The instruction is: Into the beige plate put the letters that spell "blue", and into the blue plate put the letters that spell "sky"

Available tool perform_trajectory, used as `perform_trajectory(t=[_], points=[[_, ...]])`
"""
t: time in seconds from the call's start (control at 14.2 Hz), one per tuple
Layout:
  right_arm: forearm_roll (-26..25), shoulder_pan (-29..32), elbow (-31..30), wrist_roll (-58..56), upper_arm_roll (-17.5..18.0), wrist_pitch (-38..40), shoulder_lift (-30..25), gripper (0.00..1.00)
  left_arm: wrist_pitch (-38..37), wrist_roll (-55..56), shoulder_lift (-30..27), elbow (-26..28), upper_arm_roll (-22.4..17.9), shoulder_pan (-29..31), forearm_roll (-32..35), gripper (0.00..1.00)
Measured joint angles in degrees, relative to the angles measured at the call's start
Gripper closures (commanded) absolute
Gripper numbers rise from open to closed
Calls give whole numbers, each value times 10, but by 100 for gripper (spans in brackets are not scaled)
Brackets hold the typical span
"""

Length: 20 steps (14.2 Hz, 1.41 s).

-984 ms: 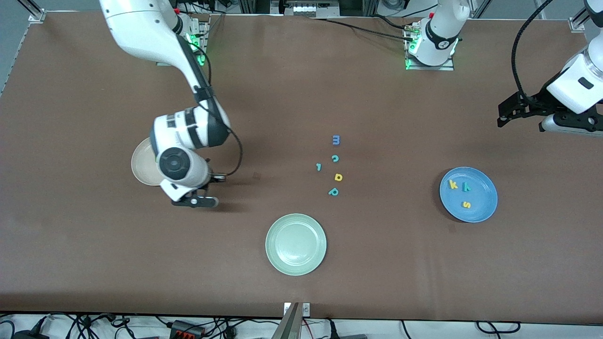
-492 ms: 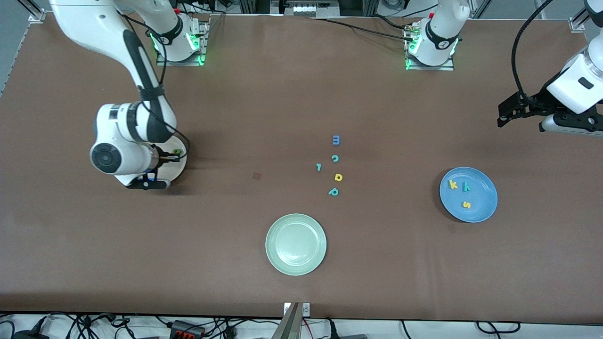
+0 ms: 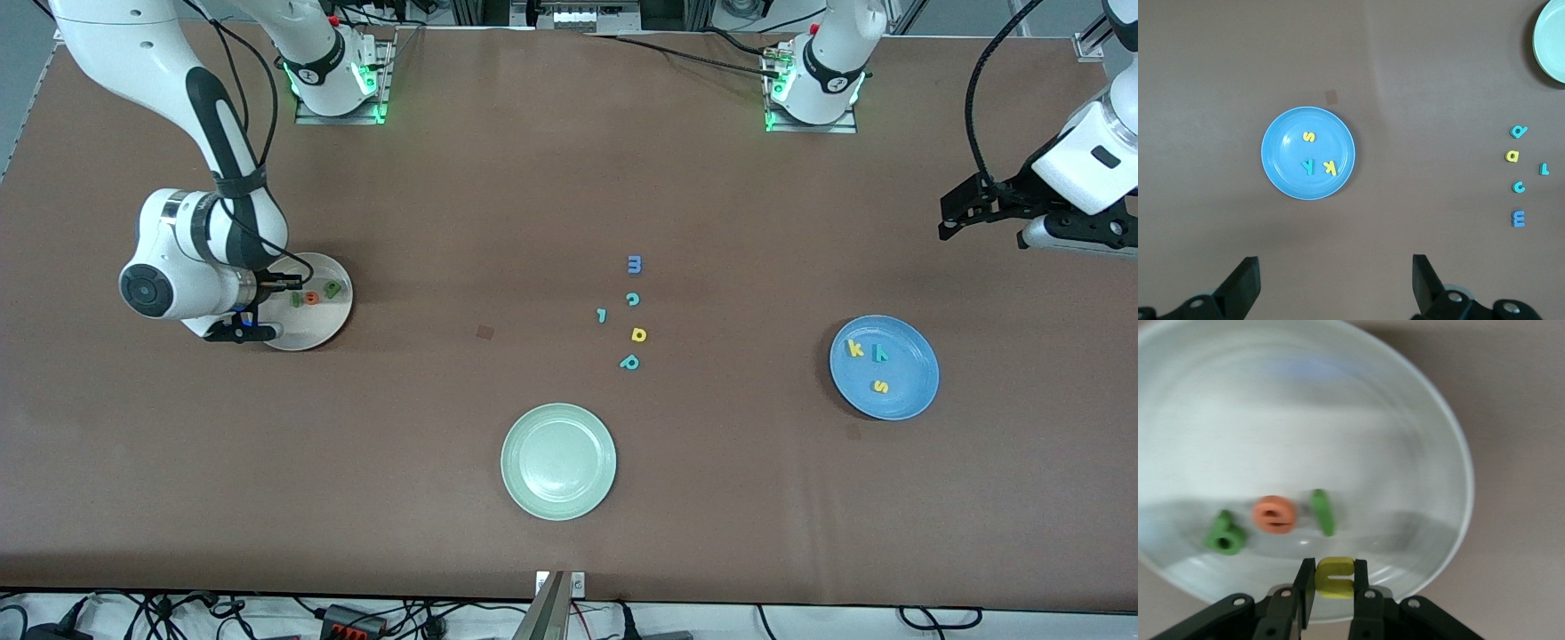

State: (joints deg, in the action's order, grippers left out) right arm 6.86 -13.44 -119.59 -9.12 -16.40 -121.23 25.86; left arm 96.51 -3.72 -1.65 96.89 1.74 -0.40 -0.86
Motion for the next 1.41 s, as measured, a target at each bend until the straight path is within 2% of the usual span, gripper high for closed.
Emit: perform_trajectory(t=[0.21,0.35,0.84,1.26,1.41], points=[[0,10,0,-6,1,-10,1,0,0,0,0,0,0,0,0,0],[1,9,30,0,6,22,-3,0,0,0,0,0,0,0,0,0],[9,10,249,61,6,246,-30,0,0,0,0,0,0,0,0,0],[8,16,404,69,-9,343,-31,0,0,0,0,0,0,0,0,0],[8,18,444,69,-17,349,-31,0,0,0,0,0,0,0,0,0]])
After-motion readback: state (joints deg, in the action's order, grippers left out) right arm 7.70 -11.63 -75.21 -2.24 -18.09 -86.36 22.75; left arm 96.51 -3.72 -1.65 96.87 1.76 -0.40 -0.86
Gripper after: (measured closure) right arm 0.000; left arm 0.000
